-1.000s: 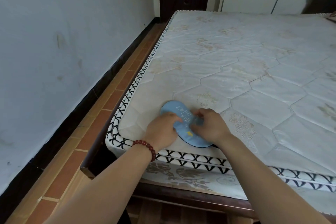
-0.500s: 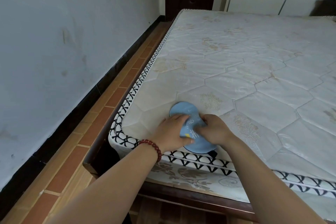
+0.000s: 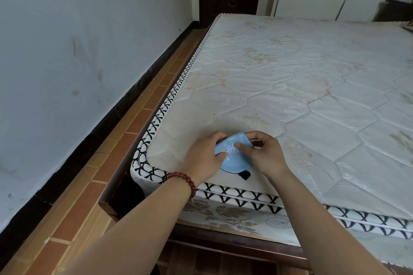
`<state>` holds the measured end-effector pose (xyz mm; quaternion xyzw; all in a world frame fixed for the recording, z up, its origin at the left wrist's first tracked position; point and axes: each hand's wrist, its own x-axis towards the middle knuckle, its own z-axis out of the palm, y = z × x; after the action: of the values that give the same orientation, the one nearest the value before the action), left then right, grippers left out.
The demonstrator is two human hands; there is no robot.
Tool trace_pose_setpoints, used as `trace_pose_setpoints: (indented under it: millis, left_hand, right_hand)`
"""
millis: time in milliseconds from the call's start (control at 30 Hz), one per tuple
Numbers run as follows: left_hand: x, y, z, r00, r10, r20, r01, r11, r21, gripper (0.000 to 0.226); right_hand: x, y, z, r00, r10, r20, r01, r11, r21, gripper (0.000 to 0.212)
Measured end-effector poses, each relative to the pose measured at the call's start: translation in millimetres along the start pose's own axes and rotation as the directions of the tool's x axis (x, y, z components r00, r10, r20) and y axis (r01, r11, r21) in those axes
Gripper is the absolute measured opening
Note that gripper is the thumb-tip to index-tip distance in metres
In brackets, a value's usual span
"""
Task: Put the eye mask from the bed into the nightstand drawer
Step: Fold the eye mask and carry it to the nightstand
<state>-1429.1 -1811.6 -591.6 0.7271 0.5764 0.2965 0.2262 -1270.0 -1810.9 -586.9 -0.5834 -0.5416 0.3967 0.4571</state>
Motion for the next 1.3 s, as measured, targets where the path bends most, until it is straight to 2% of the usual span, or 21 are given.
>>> trace_pose_setpoints:
  millis: [100, 167, 267, 367, 500, 567, 667, 833, 1000, 1067, 1133, 1233, 1300]
  left_hand:
    - [-1, -1, 0, 1.0, 0.004, -0.012, -0.004, 1.0, -0.005, 0.031]
    - [-2, -1, 0, 0.999, 0.01, -0.03, -0.011, 1.0, -0.026, 0.03]
    - [-1, 0, -1, 0.997, 0.013, -0.08, -0.018, 0.998, -0.066, 0.028]
    - [0, 2, -4, 0.989, -0.004, -0.15, -0.022, 0.985, -0.17, 0.031]
    - [1, 6, -3, 0.967, -0.12, -0.225, 0.032, 0.933, -0.359, 0.034]
    - [3, 9, -2, 0.964, -0.209, -0.161, 0.112, 0.877, -0.467, 0.03]
    - [7, 10, 1, 0.963, -0.265, -0.043, 0.215, 0.856, -0.47, 0.03]
    - [14, 12, 7, 0.949, -0.314, -0.033, 0.273, 0.868, -0.414, 0.032]
    - [13, 10, 9, 0.934, -0.354, -0.038, 0.312, 0.864, -0.394, 0.034]
    - [11, 12, 8, 0.924, -0.383, 0.009, 0.337, 0.801, -0.494, 0.034]
    - [9, 17, 7, 0.906, -0.403, 0.128, 0.391, 0.684, -0.616, 0.038]
    - [7, 21, 9, 0.877, -0.361, 0.317, 0.477, 0.576, -0.663, 0.04]
    - [8, 20, 13, 0.877, -0.356, 0.322, 0.475, 0.55, -0.687, 0.039]
  right_hand:
    - [1, 1, -2, 0.998, 0.026, -0.057, -0.026, 1.0, 0.002, 0.033]
    - [1, 2, -4, 1.0, 0.026, -0.013, -0.026, 0.999, -0.019, 0.039]
    - [1, 5, -5, 0.994, 0.041, 0.1, -0.04, 0.999, -0.01, 0.025]
    - [1, 8, -2, 0.996, 0.062, 0.065, -0.062, 0.998, -0.001, 0.016]
    - [2, 7, 1, 0.996, 0.082, 0.017, -0.083, 0.993, 0.082, 0.021]
    - [4, 6, 1, 0.995, 0.098, -0.003, -0.097, 0.988, 0.123, 0.018]
    - [7, 5, 1, 0.992, 0.117, -0.046, -0.111, 0.986, 0.121, 0.02]
    - [9, 6, 4, 0.986, 0.138, -0.092, -0.134, 0.99, 0.049, 0.031]
    - [3, 10, 9, 0.987, 0.158, -0.038, -0.158, 0.987, 0.02, 0.037]
    - [4, 11, 9, 0.985, 0.167, -0.049, -0.164, 0.985, 0.052, 0.037]
    - [6, 12, 8, 0.978, 0.178, -0.104, -0.168, 0.981, 0.101, 0.038]
    - [8, 13, 9, 0.966, 0.164, -0.2, -0.15, 0.985, 0.085, 0.043]
    - [8, 13, 11, 0.966, 0.172, -0.193, -0.16, 0.984, 0.076, 0.051]
